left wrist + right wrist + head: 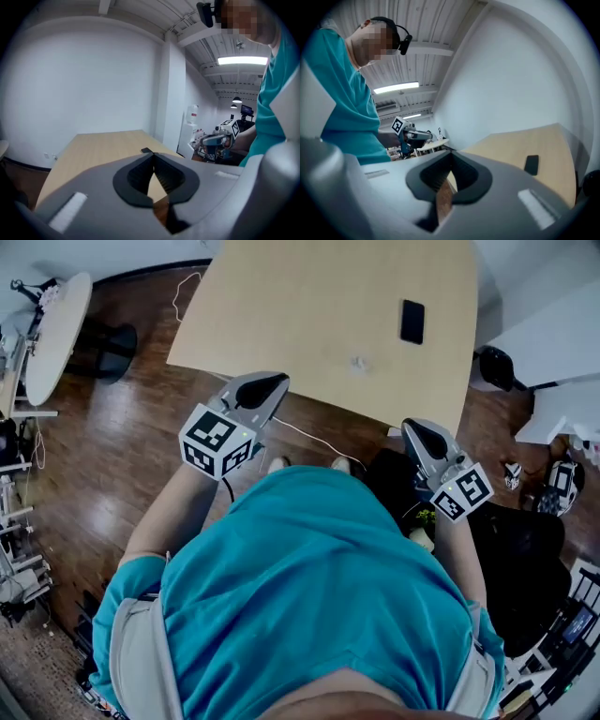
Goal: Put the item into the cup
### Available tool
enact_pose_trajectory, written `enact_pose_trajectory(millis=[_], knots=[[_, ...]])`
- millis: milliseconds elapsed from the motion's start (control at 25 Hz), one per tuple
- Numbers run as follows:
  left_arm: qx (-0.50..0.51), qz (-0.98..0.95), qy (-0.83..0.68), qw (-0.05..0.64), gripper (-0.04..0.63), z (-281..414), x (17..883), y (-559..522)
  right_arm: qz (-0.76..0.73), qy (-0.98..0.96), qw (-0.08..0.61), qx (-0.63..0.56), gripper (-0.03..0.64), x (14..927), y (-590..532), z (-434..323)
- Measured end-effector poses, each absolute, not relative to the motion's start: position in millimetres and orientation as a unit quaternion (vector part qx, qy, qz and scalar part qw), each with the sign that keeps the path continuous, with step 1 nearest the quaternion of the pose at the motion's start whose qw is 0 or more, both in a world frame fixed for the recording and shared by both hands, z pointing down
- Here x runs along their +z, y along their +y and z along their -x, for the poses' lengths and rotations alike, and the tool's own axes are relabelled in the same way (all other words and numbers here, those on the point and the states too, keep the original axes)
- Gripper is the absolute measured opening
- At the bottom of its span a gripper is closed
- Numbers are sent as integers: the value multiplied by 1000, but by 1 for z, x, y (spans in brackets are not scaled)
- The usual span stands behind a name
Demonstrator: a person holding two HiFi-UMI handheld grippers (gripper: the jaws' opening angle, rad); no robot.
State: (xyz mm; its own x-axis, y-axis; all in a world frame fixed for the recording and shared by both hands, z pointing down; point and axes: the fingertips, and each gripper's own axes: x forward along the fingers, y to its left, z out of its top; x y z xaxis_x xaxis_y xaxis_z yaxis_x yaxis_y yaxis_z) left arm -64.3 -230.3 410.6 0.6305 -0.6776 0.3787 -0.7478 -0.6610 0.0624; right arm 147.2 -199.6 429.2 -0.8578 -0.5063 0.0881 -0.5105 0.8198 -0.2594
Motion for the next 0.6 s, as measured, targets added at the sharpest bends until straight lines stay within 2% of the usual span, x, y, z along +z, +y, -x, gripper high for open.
enact_pose_trajectory(millis=[240,600], knots=[[131,-900,-408,80,2,122,378,-176,-278,-953,17,121,2,416,-182,-116],[92,-921,-374,60,2,248,352,-90,-334,-937,15,104,2,371,-130,-24]])
